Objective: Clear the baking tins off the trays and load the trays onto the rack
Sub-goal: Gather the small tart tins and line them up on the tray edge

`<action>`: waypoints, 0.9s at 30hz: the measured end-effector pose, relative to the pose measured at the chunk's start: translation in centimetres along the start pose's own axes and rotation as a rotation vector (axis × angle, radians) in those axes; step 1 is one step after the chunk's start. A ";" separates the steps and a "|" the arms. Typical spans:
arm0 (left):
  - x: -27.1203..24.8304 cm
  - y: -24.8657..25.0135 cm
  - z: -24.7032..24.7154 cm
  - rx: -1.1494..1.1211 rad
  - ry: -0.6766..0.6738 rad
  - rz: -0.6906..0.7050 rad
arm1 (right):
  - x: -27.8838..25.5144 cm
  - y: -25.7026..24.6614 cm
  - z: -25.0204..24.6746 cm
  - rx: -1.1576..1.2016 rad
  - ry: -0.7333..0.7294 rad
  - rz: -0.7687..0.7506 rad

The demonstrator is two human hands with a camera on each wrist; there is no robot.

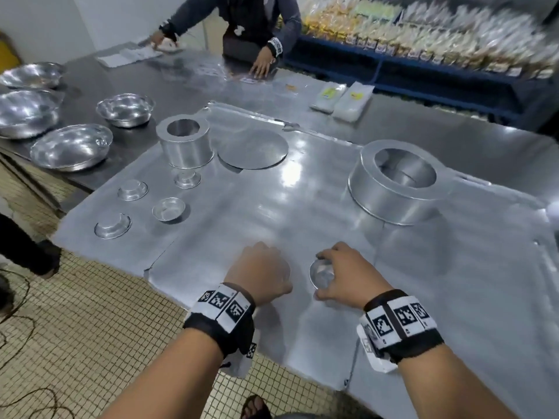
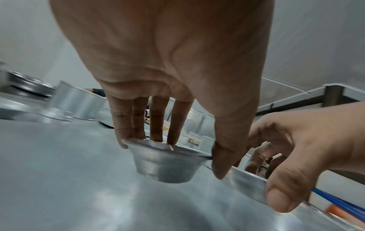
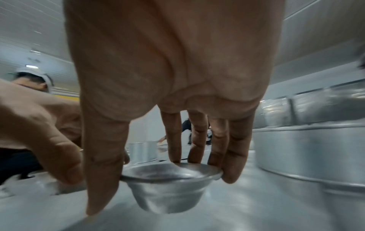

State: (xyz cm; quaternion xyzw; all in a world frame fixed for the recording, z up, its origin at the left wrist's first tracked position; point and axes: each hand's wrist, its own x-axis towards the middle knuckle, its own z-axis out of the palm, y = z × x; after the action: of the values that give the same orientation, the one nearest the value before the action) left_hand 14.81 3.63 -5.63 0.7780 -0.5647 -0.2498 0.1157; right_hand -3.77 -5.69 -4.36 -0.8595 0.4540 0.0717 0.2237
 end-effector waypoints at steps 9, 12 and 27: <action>5.7 13.7 3.6 0.114 -0.087 0.333 | -6.3 11.3 -5.0 0.089 0.149 0.280; 7.9 18.9 5.1 0.168 -0.117 0.410 | -8.1 15.5 -7.1 0.120 0.199 0.353; 21.4 49.7 11.8 0.301 -0.180 0.715 | -11.0 42.2 -21.4 0.104 0.308 0.553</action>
State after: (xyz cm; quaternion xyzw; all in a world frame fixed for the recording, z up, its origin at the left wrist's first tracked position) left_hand -27.00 -31.91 1.76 0.5155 -0.8382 -0.1753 0.0299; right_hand -46.12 -27.66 4.78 -0.6917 0.7019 -0.0245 0.1680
